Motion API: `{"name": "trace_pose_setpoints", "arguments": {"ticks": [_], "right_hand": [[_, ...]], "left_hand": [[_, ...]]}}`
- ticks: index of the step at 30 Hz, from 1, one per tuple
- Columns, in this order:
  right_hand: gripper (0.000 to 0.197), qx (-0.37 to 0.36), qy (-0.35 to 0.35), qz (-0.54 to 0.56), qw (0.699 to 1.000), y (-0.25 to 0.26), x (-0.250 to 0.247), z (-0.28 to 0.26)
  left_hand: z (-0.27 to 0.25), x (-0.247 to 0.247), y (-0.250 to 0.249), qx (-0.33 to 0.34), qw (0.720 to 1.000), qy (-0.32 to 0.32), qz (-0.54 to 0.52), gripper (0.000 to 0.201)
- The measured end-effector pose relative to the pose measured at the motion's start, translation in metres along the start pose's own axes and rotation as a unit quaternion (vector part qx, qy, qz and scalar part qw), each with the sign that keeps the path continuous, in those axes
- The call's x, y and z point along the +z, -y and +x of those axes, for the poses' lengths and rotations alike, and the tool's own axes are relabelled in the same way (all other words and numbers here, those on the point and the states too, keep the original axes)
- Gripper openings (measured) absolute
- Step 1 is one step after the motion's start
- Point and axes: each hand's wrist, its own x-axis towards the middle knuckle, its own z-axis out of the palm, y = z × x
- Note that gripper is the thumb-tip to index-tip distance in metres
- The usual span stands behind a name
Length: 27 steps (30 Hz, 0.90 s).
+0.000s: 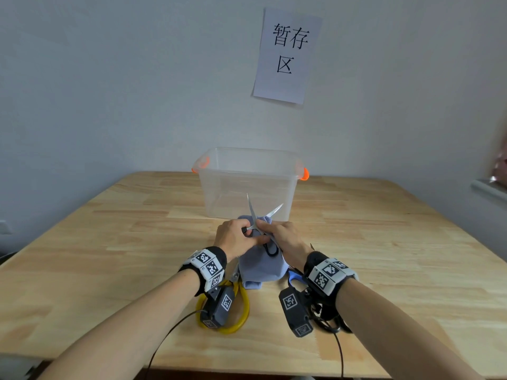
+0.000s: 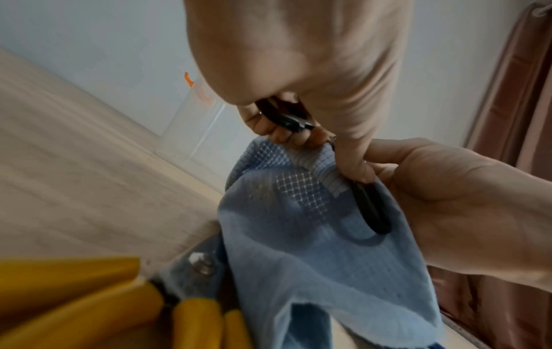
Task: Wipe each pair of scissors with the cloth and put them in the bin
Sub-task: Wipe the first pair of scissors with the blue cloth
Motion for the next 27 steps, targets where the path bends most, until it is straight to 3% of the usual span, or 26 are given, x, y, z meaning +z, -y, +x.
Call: {"name": "trace_pose_setpoints", "arguments": {"ticks": [9, 13, 20, 27], "right_hand": [[0.029, -0.013, 0.049, -0.014, 0.999, 0.009, 0.002, 0.001], [0.03, -0.03, 0.066, -0.018, 0.997, 0.006, -0.001, 0.001], [0.021, -0.044, 0.028, -0.001, 0.999, 0.0, -0.002, 0.0], [0.014, -0.062, -0.008, 0.007, 0.998, 0.0, -0.001, 0.003]], "left_hand": [[0.004, -0.003, 0.001, -0.034, 0.998, 0.037, -0.043, 0.033], [0.004, -0.003, -0.002, -0.035, 0.997, 0.042, -0.059, 0.038], [0.004, -0.004, -0.001, -0.027, 0.998, 0.042, -0.038, 0.056], [0.003, -0.003, -0.009, -0.028, 0.998, 0.049, -0.004, 0.048]]}}
